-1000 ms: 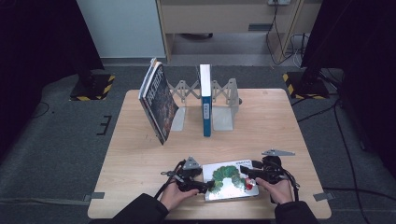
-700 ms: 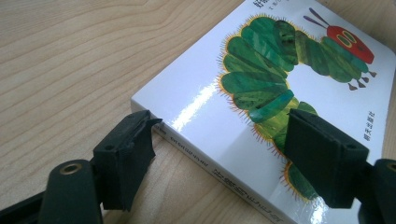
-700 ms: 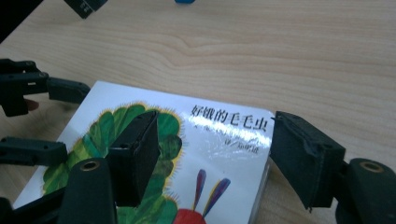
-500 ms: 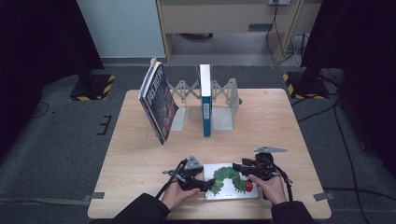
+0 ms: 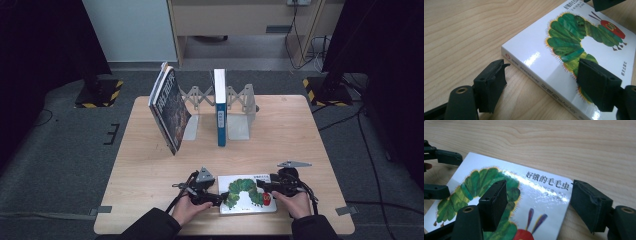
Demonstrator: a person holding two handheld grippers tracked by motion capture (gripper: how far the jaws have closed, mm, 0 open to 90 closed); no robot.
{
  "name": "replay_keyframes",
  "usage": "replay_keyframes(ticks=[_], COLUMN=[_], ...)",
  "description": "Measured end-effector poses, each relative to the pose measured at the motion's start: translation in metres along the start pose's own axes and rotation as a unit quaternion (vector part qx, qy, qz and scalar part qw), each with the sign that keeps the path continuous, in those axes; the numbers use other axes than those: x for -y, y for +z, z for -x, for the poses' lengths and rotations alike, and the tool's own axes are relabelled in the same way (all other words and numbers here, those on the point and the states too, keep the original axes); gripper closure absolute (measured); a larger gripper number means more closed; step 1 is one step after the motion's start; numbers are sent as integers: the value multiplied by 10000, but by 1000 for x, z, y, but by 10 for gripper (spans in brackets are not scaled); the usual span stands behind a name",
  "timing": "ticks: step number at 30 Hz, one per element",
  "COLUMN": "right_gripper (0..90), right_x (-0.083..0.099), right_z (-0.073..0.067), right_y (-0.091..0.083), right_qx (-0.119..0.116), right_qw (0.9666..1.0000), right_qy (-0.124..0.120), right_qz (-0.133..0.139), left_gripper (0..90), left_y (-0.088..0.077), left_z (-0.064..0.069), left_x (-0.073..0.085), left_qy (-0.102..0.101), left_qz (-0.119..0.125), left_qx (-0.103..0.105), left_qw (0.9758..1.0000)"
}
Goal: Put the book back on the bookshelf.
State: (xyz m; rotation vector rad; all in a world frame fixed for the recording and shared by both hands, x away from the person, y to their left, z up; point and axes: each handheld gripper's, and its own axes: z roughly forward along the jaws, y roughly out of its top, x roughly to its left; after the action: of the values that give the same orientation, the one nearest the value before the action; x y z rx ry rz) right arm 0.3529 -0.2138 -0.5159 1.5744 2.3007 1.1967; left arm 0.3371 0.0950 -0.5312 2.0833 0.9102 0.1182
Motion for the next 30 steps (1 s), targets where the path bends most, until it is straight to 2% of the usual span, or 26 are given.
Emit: replay_keyframes(ticks=[3,7,9,11,14,17,20,26,30], right_gripper=[302,293,301,319,318,308,306,309,312], right_x=[5,6,5,5,5,3,-1,-3,-1], right_z=[0,-3,-2,-1,-1,-2,-2,1,0], right_y=[-2,-1,-2,-3,-1,3,6,8,5], right_qx=[-62,-37,-104,-190,-152,-69,-85,-120,-171], right_qw=[9999,9999,9998,9993,9994,9998,9998,9997,9996], right_qy=[104,61,159,303,294,169,143,193,181], right_qz=[-116,-141,-98,62,-18,-51,-63,-38,-98], left_gripper=[227,231,236,236,238,240,239,246,244], left_y=[-3,-2,-1,1,1,2,3,3,2], left_z=[3,5,5,5,3,0,-3,0,0], left_x=[2,2,2,2,2,1,1,1,1], left_qy=[36,67,87,130,158,111,73,22,11], left_qz=[-111,-105,-69,-28,4,63,121,125,101], left_qx=[77,122,158,183,180,132,83,3,37], left_qw=[9999,9998,9998,9997,9997,9998,9999,9999,9999])
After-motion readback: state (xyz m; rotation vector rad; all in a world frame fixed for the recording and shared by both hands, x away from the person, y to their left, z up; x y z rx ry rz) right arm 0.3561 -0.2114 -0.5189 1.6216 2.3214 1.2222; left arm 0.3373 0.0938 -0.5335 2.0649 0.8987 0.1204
